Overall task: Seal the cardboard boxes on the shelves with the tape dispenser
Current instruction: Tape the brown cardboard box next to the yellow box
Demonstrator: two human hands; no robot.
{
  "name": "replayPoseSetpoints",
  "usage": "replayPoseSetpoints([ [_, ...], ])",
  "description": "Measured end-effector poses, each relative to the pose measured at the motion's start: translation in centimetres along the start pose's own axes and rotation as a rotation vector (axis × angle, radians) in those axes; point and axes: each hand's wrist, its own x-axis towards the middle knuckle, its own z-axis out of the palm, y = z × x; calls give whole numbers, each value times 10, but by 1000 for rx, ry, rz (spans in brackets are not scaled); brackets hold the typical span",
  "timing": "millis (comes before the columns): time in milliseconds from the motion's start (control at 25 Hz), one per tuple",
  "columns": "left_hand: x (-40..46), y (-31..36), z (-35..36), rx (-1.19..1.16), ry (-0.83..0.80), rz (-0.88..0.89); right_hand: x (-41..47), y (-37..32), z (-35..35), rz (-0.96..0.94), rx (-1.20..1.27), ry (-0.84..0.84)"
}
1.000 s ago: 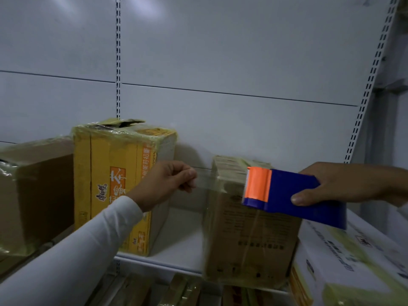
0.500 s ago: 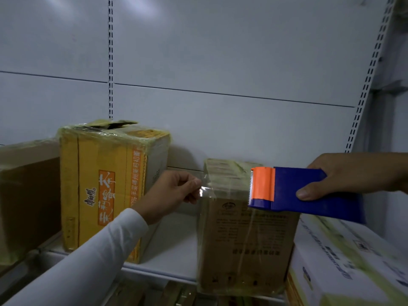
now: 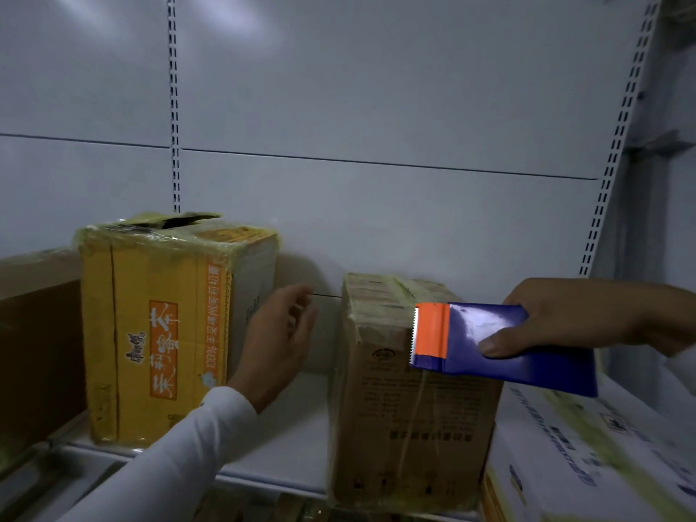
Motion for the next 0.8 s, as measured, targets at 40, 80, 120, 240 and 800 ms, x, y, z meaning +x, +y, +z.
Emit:
replayPoseSetpoints([
  [40, 1, 4, 0, -20, 0, 152, 1, 1, 1, -2, -2, 10],
  [80, 1, 9, 4, -3, -72, 274, 1, 2, 1, -8, -2, 14],
  [120, 0, 13, 9, 22, -188, 340, 2, 2, 1, -16, -2, 14],
  [240, 1, 14, 28, -11, -434, 248, 2, 0, 1, -23, -4, 14],
  [800, 34, 19, 33, 199, -659, 444, 9, -17, 12, 39, -12, 19],
])
